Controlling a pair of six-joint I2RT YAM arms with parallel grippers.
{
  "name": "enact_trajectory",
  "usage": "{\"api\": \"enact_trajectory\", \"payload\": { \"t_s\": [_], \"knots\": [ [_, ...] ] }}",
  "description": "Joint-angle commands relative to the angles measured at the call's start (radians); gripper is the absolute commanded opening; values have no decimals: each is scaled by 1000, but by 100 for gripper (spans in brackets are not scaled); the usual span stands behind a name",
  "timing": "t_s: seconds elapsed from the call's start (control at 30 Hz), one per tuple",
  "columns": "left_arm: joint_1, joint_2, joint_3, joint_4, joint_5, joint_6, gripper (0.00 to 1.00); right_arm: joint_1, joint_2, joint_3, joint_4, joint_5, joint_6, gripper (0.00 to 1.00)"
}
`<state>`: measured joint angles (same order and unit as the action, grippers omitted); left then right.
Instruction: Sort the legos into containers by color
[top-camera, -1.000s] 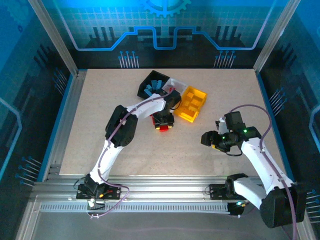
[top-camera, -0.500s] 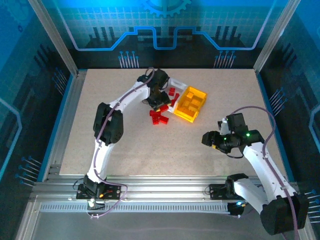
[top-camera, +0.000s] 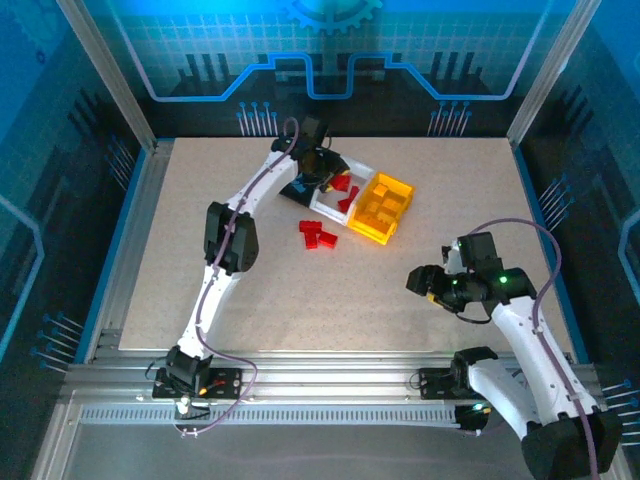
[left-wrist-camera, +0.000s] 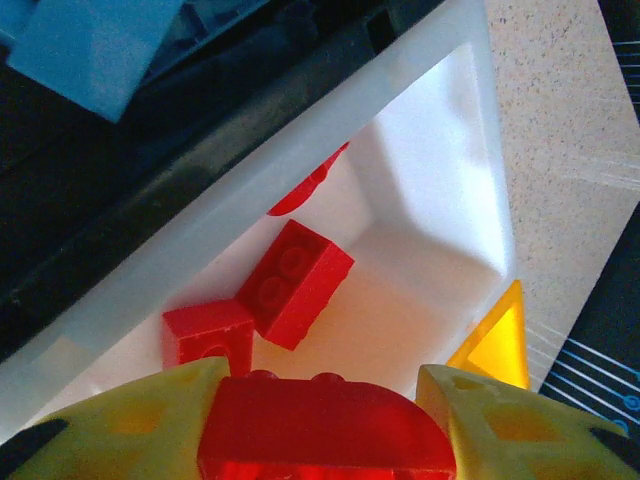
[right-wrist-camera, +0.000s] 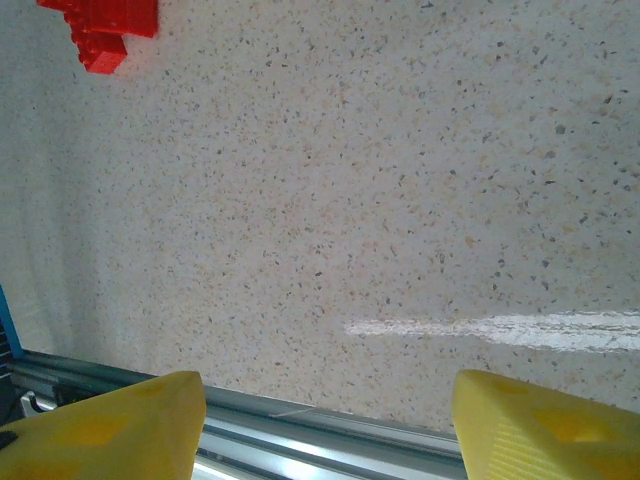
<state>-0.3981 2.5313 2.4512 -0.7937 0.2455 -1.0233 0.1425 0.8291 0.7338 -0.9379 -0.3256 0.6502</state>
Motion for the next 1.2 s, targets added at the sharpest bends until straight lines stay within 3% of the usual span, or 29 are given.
{"api": "enact_trajectory", "payload": {
  "t_s": [0.0,0.47,0.7,0.87,1.0,1.17],
  "knots": [
    [4,59,16,52,67,-52,47,-11,-34,3,-57,10,21,67],
    [-13,39,14,27,62,-35,72,-13,-84,-62,-41,13,5,69],
    [-29,-51,-29,8,49,26,76,-13,-66,-56,-16,8,-23,69],
    [-46,-150,-47,-131,-20,156,77,-12,-47,-49,-1,-11,-43,69],
    [-68,-260,-167,-261,-138,302,78,-13,-18,-48,8,-22,-56,69],
    [-74,-389,-422,-270,-236,393,76,-11,28,-18,10,-49,-60,69]
  ]
}}
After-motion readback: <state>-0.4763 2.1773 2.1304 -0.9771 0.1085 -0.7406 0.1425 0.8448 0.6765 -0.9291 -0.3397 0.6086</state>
